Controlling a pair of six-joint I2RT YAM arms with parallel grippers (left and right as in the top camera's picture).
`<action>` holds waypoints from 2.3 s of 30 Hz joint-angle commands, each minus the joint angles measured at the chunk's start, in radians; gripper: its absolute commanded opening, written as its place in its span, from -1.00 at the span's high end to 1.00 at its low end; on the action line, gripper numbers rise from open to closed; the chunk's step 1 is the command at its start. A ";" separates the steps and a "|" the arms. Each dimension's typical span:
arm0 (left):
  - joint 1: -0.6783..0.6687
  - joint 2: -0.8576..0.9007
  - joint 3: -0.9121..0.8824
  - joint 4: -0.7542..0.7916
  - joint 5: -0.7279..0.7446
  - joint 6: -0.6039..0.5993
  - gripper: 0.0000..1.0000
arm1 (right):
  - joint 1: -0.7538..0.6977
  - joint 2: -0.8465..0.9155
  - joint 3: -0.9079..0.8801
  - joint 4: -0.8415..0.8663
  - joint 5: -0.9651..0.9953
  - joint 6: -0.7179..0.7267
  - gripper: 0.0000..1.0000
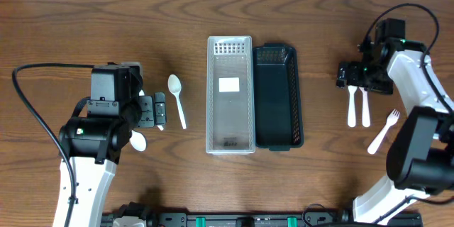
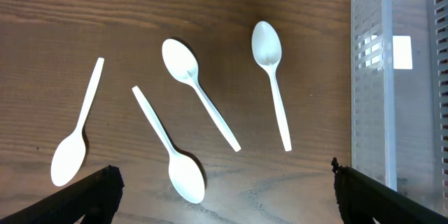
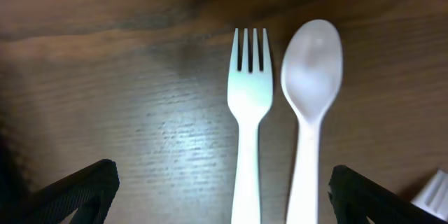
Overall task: Pack container
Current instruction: 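Move the right gripper above the white fork and spoon, then lower the right gripper and grasp the white fork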
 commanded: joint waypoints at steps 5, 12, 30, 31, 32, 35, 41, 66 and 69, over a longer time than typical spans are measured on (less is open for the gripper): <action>0.006 0.002 0.018 -0.002 -0.011 -0.013 -0.96 | 0.012 0.053 -0.008 0.026 0.007 -0.046 -0.98; 0.006 0.002 0.018 -0.002 -0.011 -0.013 -0.96 | 0.023 0.094 -0.008 0.040 0.006 -0.046 -0.98; 0.006 0.002 0.018 -0.002 -0.011 -0.013 -0.96 | 0.038 0.099 -0.008 0.070 -0.012 -0.064 -0.98; 0.006 0.002 0.018 -0.002 -0.011 -0.013 -0.96 | 0.038 0.099 -0.008 0.071 -0.012 -0.068 -0.98; 0.006 0.002 0.018 -0.002 -0.011 -0.013 -0.96 | 0.038 0.099 -0.009 0.072 -0.012 -0.069 -0.98; 0.006 0.002 0.018 -0.002 -0.011 -0.013 -0.96 | 0.038 0.099 -0.016 0.085 -0.012 -0.069 -0.98; 0.006 0.002 0.018 -0.003 -0.011 -0.013 -0.96 | 0.038 0.099 -0.018 0.093 -0.012 -0.069 -0.98; 0.006 0.002 0.018 -0.005 -0.011 -0.013 -0.96 | 0.039 0.190 -0.020 0.097 -0.012 -0.071 -0.99; 0.006 0.002 0.018 -0.005 -0.011 -0.013 -0.96 | 0.040 0.198 -0.020 0.108 -0.012 -0.071 -0.98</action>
